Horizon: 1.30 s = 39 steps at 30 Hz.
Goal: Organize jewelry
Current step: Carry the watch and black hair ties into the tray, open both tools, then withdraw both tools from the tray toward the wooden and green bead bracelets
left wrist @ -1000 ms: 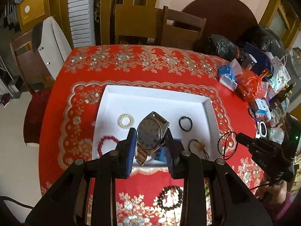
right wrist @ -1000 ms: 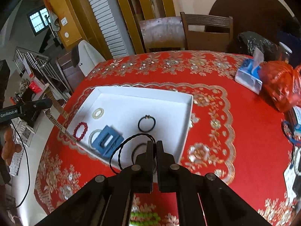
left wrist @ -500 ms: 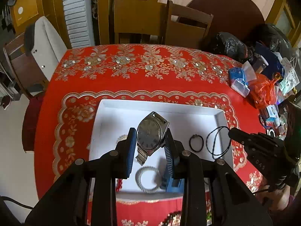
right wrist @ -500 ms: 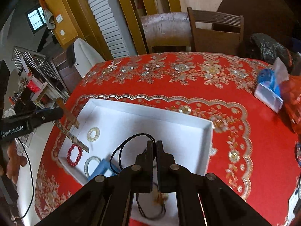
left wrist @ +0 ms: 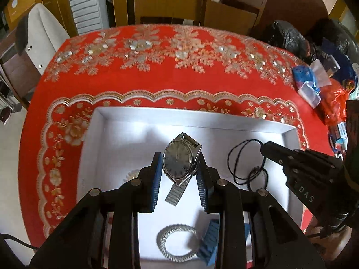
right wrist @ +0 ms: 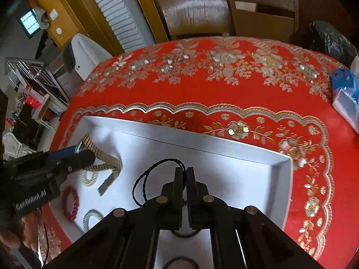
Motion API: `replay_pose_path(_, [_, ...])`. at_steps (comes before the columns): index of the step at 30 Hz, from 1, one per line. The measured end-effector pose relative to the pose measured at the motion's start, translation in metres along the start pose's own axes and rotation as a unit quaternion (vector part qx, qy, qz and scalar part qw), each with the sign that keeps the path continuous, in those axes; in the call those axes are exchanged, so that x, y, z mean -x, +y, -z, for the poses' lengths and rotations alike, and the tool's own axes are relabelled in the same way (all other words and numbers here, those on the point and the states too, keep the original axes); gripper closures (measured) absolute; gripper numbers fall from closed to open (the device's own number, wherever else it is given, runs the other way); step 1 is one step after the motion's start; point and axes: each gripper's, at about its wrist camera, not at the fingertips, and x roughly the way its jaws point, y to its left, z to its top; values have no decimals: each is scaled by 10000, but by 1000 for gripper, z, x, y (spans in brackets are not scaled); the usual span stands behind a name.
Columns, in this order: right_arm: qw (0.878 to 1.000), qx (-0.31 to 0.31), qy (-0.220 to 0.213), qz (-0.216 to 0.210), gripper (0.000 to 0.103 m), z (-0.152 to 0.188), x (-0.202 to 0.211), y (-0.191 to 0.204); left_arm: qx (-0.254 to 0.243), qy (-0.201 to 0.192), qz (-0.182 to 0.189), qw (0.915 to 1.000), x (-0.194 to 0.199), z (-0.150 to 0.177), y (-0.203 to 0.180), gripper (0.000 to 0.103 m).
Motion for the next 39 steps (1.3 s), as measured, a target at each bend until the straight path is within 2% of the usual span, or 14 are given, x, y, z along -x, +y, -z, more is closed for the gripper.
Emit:
replay_pose_path(6, [9998,-12,57,173,100,-3,-19,-4,-75,84,-101,9999,-22,0,-4,75])
replay_pose_path(12, [9992,-67,176,363,98,-3,-27,-10,-175,0,-199,9996,-26,-6,-10,76])
replay_pose_path(13, [9991,-95,177,369,92,-2,-27,-11,-194,-18,-229,9995,-26,-6,-11,76])
replay_pose_path(14, [9991,-145,184,354,81,-1,-25,-13,-203,-16,-256,9995,-26,-6,-12,76])
replay_pose_path(16, [9992,-252,150,284,72,1,-20,-17,-191,7,-268,9995,-28,-5,-12,76])
replay_pose_path(20, [9991,-294,71,284,72,6,-7,-20,-176,-24,-367,9992,-26,-4,-12,72])
replay_pose_path(24, [9992,-358,7,153,71,9,8,-21,-100,-73,-348,9993,-18,-1,-12,63])
replay_pose_path(27, [9992,-355,-58,157,64,13,17,-20,-65,-114,-354,9993,-8,1,-11,61])
replay_pose_path(39, [9993,-217,-291,116,63,34,60,-5,55,-363,-553,9978,35,26,-14,60])
